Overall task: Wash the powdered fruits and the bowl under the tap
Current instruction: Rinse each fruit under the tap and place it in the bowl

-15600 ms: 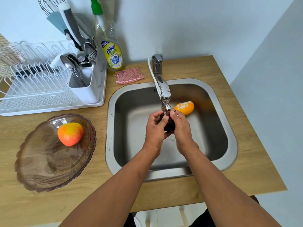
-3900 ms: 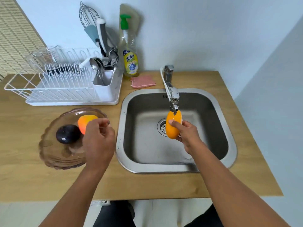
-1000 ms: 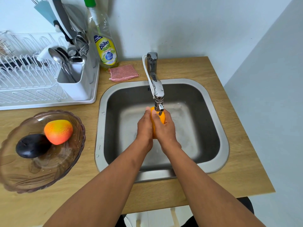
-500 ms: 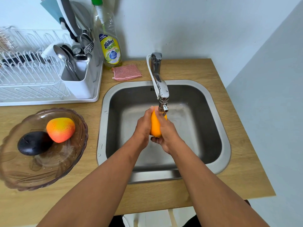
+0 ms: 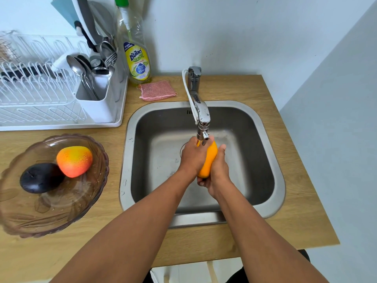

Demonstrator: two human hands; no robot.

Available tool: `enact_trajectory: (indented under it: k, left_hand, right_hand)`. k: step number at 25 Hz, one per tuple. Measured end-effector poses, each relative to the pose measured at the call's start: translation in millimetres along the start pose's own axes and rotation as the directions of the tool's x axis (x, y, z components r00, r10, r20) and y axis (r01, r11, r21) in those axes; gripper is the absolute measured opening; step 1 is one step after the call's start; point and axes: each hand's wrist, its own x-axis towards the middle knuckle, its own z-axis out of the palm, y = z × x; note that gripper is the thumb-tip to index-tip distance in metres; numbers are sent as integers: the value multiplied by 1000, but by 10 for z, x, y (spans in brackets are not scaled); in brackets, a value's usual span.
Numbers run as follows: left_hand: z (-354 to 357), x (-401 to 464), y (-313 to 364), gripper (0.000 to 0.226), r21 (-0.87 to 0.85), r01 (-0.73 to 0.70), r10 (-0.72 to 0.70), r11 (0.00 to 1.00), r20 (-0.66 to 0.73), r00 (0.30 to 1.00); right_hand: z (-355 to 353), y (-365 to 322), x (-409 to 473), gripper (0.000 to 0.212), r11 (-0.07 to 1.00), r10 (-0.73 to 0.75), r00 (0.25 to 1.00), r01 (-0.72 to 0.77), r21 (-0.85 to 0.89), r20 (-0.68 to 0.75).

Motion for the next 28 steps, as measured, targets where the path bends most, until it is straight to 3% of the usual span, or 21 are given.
enact_trajectory:
  k: [3,8,11,14,16,18,21,23,26,28]
  left_hand:
    - [20,-20,-21,22,12,-65,65,998,-10,998]
    - [-6,-51,-161,26,-145,-116,104,983,-84,991]
    - [-88,-13,-203,31,-217,-26,7,976,-89,996]
    - [-121,-72,-245,31,-112,-57,43,992,-124,991]
    - [-133,-134,-273,48,29,-148,151,988,-146,978]
    - [-157,-139,-321,65,137,-238,259,962,-165,952]
    - [-208,-129,-372,57,201,-385,411,901,-109,905]
    - [-265,-140,-377,52,201,-426,446,882,-65,892]
    - [-353,-88,-346,41,180,-421,430,889,-14,903]
    - [-339,-67,-299,26,140,-381,383,914,18,924]
  right_hand:
    - [-12,5,78,60,991,62,997,-67,112,50]
    - [32,6,32,46,982,10,994,-31,185,112]
    - [130,-31,-29,55,994,-106,987,106,5,122]
    - [167,-72,-20,62,949,-157,985,169,-268,64]
    - [161,-85,27,52,957,-148,986,163,-238,79]
    - [151,-96,71,39,992,-62,989,76,-99,136]
    - [105,-147,18,37,995,92,942,-102,16,323]
    - [78,-160,-13,47,990,110,917,-134,35,384]
    - [88,-127,-35,61,999,50,925,-48,-16,376]
    - [103,-72,10,65,985,-60,968,97,-141,245]
